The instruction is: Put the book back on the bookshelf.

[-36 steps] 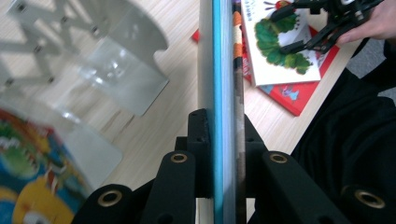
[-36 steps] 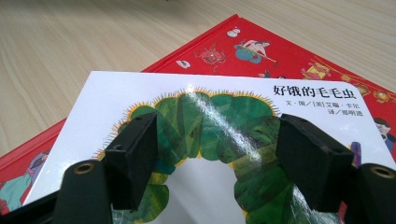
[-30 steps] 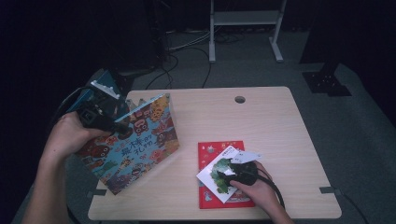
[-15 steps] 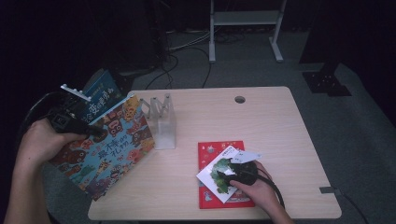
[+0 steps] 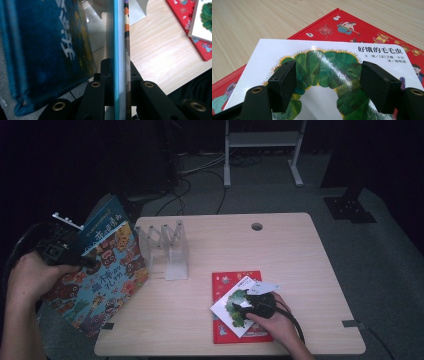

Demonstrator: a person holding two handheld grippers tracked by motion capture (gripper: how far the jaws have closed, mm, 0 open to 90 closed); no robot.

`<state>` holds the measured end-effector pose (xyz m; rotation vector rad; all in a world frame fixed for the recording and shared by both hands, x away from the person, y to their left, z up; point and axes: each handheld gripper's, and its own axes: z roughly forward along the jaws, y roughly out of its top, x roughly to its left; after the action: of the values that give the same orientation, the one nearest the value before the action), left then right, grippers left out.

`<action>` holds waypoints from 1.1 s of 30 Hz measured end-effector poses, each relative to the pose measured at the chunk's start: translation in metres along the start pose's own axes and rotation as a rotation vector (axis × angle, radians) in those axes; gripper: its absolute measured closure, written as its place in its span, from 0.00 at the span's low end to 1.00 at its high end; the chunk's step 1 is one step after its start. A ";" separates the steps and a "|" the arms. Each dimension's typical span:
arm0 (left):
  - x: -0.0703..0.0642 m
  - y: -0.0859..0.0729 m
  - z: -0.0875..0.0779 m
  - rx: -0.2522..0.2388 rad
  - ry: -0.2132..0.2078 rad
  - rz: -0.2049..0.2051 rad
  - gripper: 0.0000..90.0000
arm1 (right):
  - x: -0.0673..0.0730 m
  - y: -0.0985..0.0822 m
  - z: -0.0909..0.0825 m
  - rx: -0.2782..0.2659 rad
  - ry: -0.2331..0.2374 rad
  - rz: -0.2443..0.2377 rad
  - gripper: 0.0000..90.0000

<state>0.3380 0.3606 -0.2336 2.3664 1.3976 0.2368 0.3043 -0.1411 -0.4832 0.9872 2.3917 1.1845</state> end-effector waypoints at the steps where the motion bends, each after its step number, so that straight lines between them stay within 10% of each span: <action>1: 0.000 0.000 0.000 0.000 0.000 0.000 0.90 | 0.000 0.000 0.000 0.000 0.000 0.000 0.32; 33: -0.003 0.050 0.027 -0.018 0.132 -0.107 0.89 | 0.000 0.000 0.000 -0.002 0.002 -0.001 0.32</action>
<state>0.3859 0.3299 -0.2383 2.2888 1.5704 0.3804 0.3049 -0.1411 -0.4833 0.9843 2.3920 1.1875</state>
